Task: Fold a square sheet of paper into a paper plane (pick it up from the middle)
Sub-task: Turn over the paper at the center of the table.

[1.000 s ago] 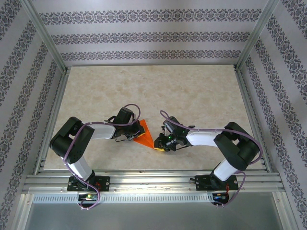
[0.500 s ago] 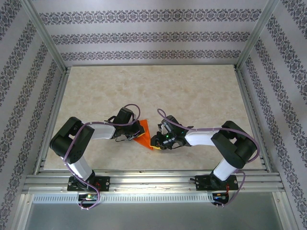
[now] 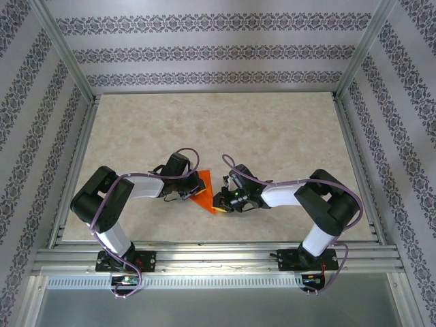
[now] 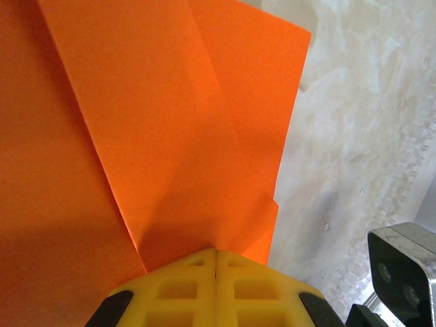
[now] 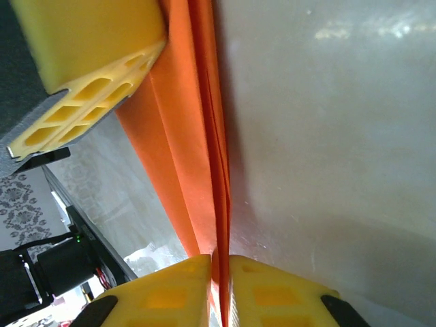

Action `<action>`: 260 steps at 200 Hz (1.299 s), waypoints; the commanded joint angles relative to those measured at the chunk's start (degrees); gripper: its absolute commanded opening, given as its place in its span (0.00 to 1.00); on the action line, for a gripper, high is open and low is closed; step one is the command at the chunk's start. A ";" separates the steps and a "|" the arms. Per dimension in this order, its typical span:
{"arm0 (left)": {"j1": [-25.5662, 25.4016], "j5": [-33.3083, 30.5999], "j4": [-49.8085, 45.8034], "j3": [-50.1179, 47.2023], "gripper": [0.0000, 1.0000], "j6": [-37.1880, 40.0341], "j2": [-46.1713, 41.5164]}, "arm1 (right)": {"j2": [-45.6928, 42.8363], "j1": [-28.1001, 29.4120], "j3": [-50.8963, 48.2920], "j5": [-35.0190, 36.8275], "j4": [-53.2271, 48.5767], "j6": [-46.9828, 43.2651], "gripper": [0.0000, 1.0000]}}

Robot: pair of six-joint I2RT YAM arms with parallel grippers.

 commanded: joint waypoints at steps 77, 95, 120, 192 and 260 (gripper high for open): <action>0.39 -0.48 -4.57 3.46 0.29 2.78 -16.06 | -11.20 -2.50 -0.78 1.92 -7.77 -8.52 0.01; 0.39 -2.65 -8.43 3.89 0.34 5.39 -20.87 | -16.46 -3.22 1.85 7.31 -18.03 -16.53 0.00; 0.36 -5.73 -11.23 2.65 0.38 7.52 -27.01 | -23.26 -4.05 6.50 17.81 -32.20 -27.87 0.00; 1.70 -10.12 -16.64 -1.43 0.48 13.02 -35.86 | -23.34 -0.88 23.81 55.45 -64.98 -44.76 0.00; 6.26 -10.87 -21.88 -2.69 0.67 16.34 -41.40 | -13.42 4.49 26.58 67.75 -66.65 -48.12 0.00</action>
